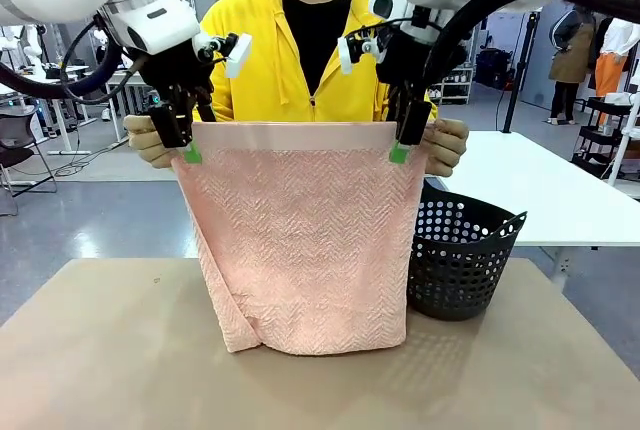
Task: Fold the towel.
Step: Release the end of the 100 cm Hotel Towel you were holding and grab the top end of the folded side, then release the end of the 100 cm Hotel Towel you were holding.
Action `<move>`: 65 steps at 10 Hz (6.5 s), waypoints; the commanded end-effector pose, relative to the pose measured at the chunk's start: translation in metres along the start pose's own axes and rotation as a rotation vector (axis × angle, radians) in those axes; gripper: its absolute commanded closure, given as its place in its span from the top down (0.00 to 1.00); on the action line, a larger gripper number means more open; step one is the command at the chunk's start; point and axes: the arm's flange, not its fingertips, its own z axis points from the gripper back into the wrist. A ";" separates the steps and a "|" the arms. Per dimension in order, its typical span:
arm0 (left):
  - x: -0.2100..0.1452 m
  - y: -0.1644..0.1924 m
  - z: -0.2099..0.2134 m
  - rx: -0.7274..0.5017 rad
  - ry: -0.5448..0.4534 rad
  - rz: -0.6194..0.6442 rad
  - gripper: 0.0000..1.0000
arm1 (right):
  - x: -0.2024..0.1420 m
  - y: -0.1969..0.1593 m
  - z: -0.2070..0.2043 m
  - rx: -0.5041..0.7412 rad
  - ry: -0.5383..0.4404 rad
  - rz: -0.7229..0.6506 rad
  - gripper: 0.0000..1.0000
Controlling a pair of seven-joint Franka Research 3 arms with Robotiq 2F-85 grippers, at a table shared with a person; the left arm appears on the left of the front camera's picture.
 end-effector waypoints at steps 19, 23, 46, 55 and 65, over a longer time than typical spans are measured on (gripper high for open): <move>0.005 0.000 -0.007 -0.016 -0.013 0.013 0.00 | 0.007 0.003 -0.004 0.012 0.003 0.012 0.00; 0.005 0.000 -0.007 -0.016 -0.013 0.013 0.00 | 0.007 0.003 -0.004 0.012 0.003 0.012 0.00; 0.005 0.000 -0.007 -0.016 -0.013 0.013 0.00 | 0.007 0.003 -0.004 0.012 0.003 0.012 0.00; 0.005 0.000 -0.007 -0.016 -0.013 0.013 0.00 | 0.007 0.003 -0.004 0.012 0.003 0.012 0.00; 0.005 0.000 -0.007 -0.016 -0.013 0.013 0.00 | 0.007 0.003 -0.004 0.012 0.003 0.012 0.00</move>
